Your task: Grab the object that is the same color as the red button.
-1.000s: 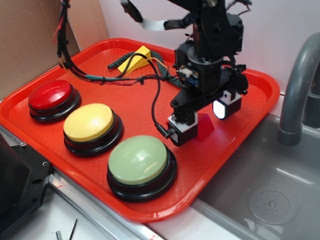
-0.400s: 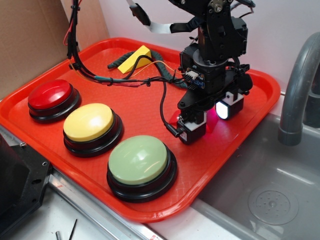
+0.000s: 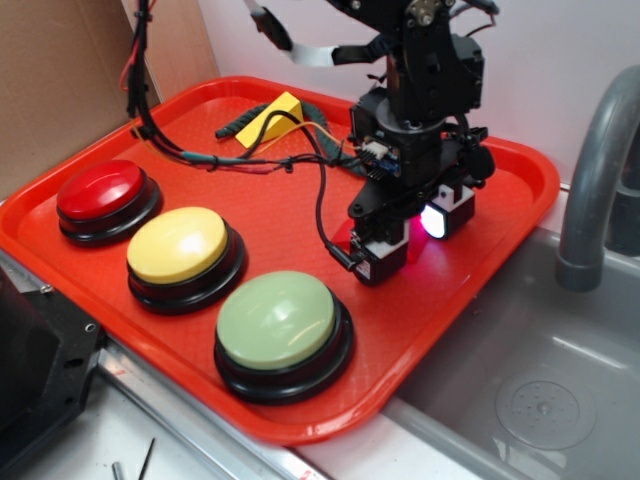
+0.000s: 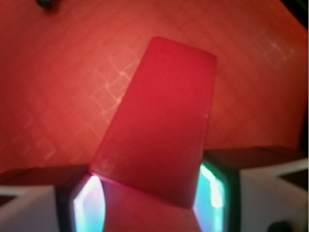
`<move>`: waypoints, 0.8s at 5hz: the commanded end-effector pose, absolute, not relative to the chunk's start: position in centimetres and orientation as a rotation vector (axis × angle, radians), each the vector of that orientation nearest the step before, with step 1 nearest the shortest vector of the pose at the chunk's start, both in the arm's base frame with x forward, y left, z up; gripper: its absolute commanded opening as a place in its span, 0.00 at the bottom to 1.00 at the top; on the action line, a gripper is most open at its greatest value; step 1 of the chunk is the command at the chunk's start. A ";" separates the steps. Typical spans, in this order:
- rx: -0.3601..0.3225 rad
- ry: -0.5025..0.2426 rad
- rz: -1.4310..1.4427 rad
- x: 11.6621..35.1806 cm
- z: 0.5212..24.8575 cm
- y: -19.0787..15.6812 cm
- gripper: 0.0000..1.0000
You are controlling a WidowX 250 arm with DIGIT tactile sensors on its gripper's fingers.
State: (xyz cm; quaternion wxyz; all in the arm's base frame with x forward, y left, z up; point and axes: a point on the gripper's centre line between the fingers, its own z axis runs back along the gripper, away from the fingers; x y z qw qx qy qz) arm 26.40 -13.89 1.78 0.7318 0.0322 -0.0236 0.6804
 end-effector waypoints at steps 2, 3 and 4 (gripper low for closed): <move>-0.005 -0.148 0.969 27.3 9.6 -12.2 0.00; -0.020 -0.170 0.782 26.6 13.5 -12.2 0.00; -0.013 -0.101 0.587 26.3 16.4 -11.3 0.00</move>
